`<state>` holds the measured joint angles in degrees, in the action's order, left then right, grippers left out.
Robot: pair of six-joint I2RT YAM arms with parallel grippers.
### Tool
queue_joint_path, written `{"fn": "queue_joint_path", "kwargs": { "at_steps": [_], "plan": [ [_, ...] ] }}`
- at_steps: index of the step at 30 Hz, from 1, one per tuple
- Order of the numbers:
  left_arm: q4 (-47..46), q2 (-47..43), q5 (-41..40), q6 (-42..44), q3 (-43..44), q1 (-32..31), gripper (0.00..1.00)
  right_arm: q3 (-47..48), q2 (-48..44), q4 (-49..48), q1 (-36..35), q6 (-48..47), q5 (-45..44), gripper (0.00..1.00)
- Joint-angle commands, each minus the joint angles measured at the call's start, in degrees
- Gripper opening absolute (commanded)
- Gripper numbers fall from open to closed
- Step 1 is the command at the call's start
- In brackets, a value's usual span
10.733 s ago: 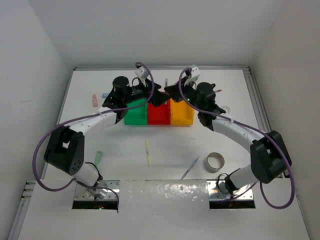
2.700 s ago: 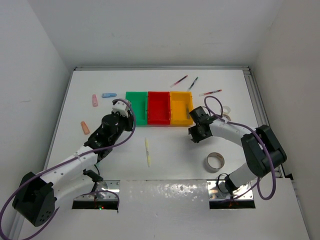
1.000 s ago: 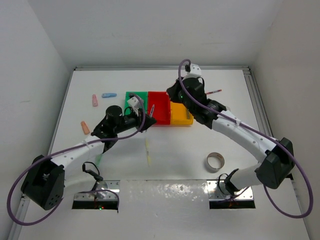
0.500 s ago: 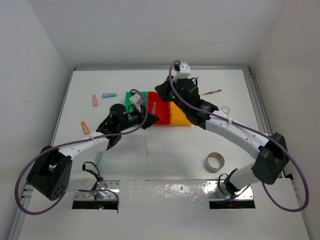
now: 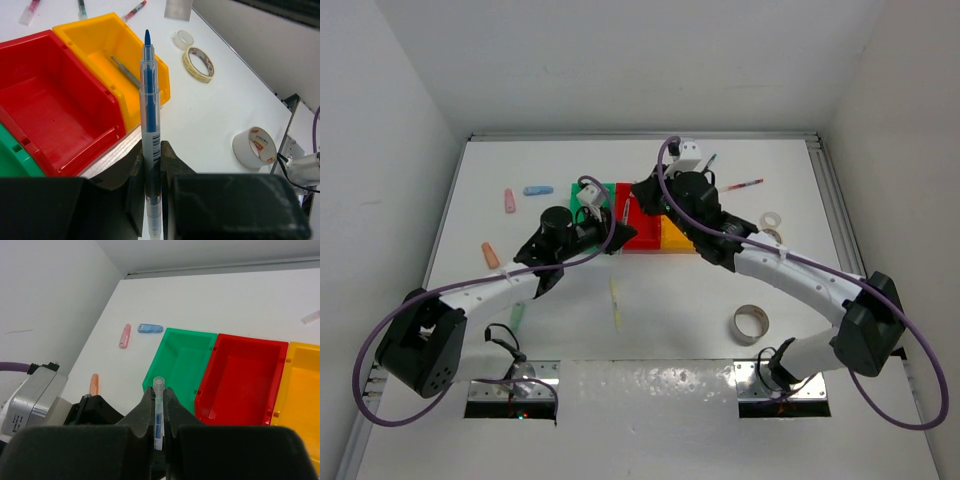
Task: Sort the stationery into containers
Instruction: Close the pen cap on the pen.
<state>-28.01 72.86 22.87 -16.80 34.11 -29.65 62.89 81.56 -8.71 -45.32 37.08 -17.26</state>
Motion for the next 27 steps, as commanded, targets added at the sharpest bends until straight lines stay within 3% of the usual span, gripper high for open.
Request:
{"fn": "queue_joint_path", "kwargs": {
  "at_steps": [1,27],
  "plan": [
    [-3.10,0.26,-0.55,0.71,2.80,-0.41,0.00,-0.84,-1.93,-3.59,-0.56,0.44,-0.94,0.00],
    [-2.67,0.26,-0.55,-0.17,2.19,-0.50,0.00,-2.95,-0.44,-10.01,-1.09,1.59,-2.87,0.00]
  ]
}}
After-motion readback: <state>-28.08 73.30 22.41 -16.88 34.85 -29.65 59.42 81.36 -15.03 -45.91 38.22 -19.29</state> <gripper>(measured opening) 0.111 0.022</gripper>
